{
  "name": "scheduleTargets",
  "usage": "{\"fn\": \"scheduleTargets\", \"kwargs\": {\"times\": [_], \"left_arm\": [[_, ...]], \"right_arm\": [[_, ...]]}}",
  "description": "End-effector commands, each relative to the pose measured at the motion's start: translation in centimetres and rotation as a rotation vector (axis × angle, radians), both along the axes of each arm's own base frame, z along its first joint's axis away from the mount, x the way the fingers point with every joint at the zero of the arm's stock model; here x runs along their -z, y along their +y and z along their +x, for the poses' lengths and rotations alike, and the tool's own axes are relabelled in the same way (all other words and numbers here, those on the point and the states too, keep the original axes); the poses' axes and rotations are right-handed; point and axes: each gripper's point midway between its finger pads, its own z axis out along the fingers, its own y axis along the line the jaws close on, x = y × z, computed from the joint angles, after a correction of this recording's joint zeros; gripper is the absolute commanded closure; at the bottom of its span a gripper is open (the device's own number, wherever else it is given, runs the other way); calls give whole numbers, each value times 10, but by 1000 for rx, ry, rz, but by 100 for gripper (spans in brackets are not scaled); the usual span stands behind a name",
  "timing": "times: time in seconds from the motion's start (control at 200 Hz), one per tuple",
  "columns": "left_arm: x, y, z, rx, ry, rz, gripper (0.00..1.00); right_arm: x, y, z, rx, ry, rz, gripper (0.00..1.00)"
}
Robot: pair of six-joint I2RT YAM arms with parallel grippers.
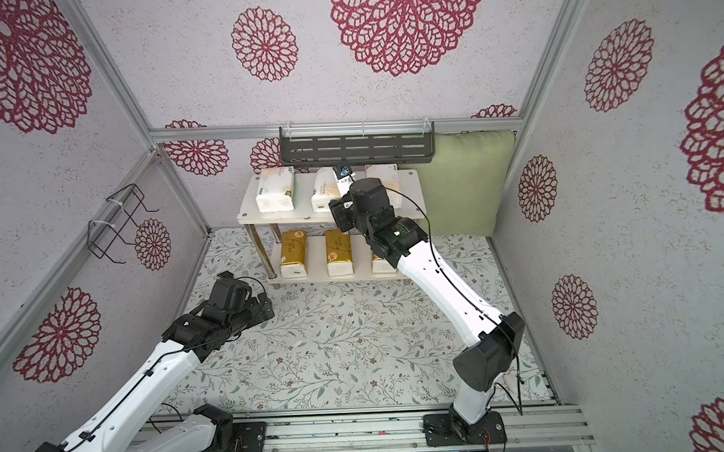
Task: Place the tissue boxes on the shelf by color
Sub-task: Adjust the box of tissues on the shelf.
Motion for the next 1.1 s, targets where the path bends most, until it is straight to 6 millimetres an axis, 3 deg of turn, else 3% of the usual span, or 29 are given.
{"fn": "scheduleTargets", "kwargs": {"times": [0.0, 0.751, 1.091], "left_arm": [[3, 3, -5, 2, 4, 17, 2], [6, 2, -4, 0, 12, 22, 3], [7, 3, -3, -1, 15, 25, 3]], "right_arm": [[-23, -10, 5, 50, -45, 48, 40], [-11, -18, 21, 91, -26, 35, 40], [-22, -13, 6, 35, -37, 61, 35]]}}
